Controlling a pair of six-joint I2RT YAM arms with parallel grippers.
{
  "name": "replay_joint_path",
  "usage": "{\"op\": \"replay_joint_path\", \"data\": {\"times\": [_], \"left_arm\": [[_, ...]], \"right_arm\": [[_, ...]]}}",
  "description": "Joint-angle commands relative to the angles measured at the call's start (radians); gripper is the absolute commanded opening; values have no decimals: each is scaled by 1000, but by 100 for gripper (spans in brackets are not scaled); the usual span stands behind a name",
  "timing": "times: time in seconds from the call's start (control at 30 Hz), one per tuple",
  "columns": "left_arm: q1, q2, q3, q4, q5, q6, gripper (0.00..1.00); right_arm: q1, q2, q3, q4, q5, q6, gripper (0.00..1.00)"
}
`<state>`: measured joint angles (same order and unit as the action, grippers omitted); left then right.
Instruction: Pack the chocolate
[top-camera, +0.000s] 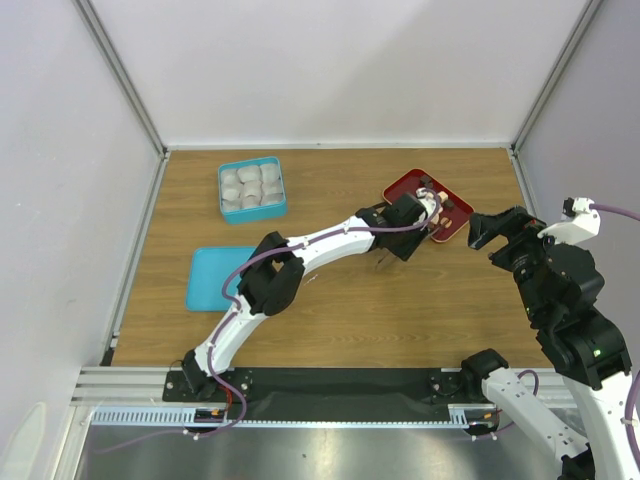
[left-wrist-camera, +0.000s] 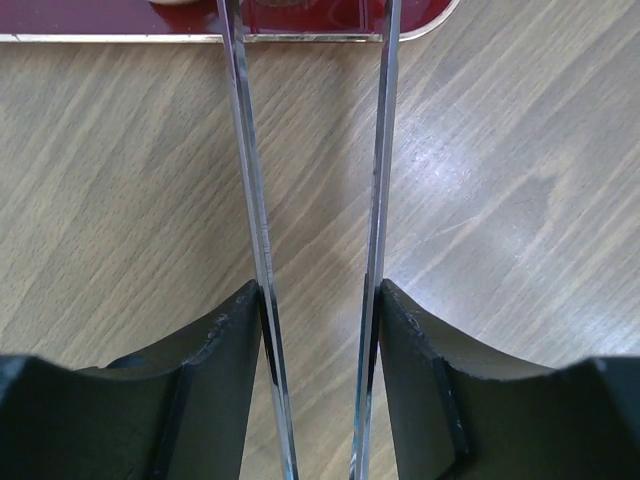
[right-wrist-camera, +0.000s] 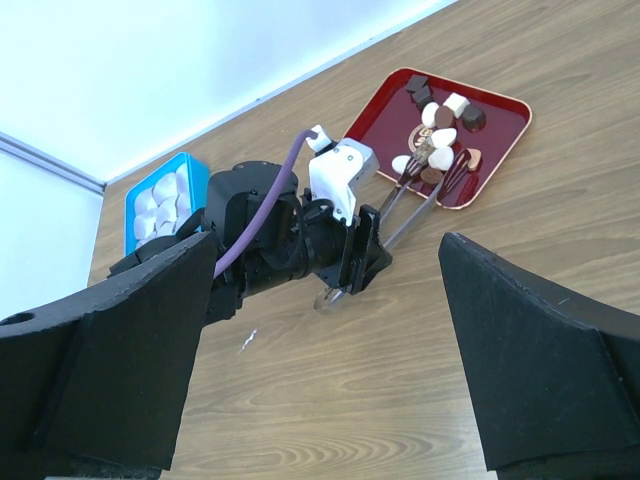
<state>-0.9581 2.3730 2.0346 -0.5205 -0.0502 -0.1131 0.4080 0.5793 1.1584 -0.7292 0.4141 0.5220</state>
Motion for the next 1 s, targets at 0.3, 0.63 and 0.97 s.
{"op": "replay_joint_path", "data": {"times": [0.3, 0.63, 0.97], "left_arm": [[-5, -92, 49, 11, -33, 10, 49], [-5, -80, 81, -7, -45, 23, 47], [-5, -90, 96, 2, -48, 26, 40]], "right_arm": [[0, -10, -17, 28, 20, -17, 99], [-1, -6, -17, 37, 26, -24, 99], [-1, -9, -32, 42, 26, -17, 99]]}}
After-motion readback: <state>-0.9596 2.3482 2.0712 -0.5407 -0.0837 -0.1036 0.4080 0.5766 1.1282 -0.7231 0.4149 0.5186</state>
